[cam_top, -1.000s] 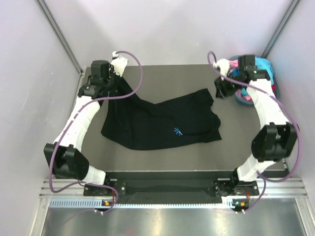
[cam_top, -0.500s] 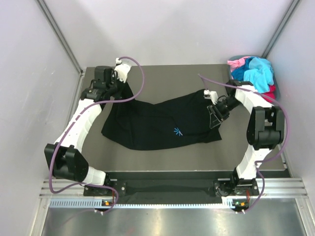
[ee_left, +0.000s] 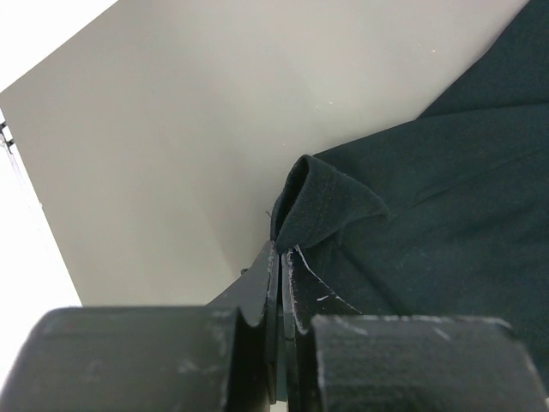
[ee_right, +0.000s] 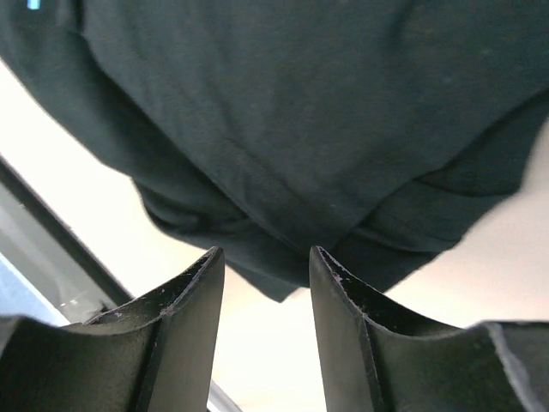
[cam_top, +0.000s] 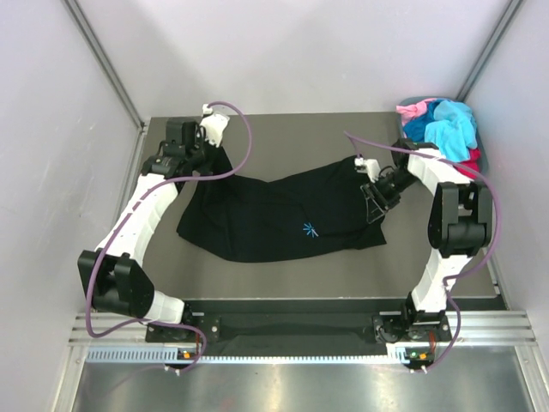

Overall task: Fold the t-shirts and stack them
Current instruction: Flatten the tshirt out

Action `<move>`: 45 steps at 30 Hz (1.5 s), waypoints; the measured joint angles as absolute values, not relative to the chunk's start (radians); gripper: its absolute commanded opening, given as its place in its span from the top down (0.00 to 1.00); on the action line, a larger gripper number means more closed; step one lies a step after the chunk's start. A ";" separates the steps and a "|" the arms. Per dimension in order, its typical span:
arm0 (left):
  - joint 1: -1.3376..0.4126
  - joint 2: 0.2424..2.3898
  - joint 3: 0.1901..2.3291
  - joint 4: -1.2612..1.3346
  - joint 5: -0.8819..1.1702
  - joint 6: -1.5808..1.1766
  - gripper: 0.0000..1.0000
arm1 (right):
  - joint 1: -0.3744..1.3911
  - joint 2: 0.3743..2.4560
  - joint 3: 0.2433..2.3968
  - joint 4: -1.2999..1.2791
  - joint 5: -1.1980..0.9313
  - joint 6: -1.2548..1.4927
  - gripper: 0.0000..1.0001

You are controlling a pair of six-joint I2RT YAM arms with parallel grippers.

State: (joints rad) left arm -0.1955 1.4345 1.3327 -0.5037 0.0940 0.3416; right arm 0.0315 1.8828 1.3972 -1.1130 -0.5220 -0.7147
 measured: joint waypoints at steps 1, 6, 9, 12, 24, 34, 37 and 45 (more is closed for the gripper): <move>-0.196 1.435 1.332 -0.504 0.095 0.342 1.00 | 0.031 1.883 1.397 -1.105 -0.513 -0.712 0.55; -0.196 1.435 1.330 -0.504 0.104 0.338 1.00 | 0.030 1.895 1.397 -1.083 -0.476 -0.695 0.55; -0.196 1.435 1.325 -0.504 0.109 0.338 1.00 | 0.030 1.906 1.397 -1.074 -0.465 -0.688 0.56; -0.196 1.435 1.317 -0.506 0.110 0.338 1.00 | 0.030 1.913 1.397 -1.065 -0.459 -0.685 0.56; -0.196 1.428 1.314 -0.510 0.110 0.337 1.00 | 0.030 1.959 1.398 -1.003 -0.399 -0.657 0.71; -0.196 1.427 1.314 -0.529 0.102 0.340 1.00 | 0.030 1.930 1.407 -0.988 -0.382 -0.643 0.85; -0.196 1.415 1.315 -0.533 0.087 0.346 1.00 | 0.030 1.869 1.487 -1.012 -0.382 -0.643 0.87; -0.196 1.405 1.438 -0.543 0.062 0.371 1.00 | 0.030 1.685 1.834 -1.004 -0.418 -0.615 0.83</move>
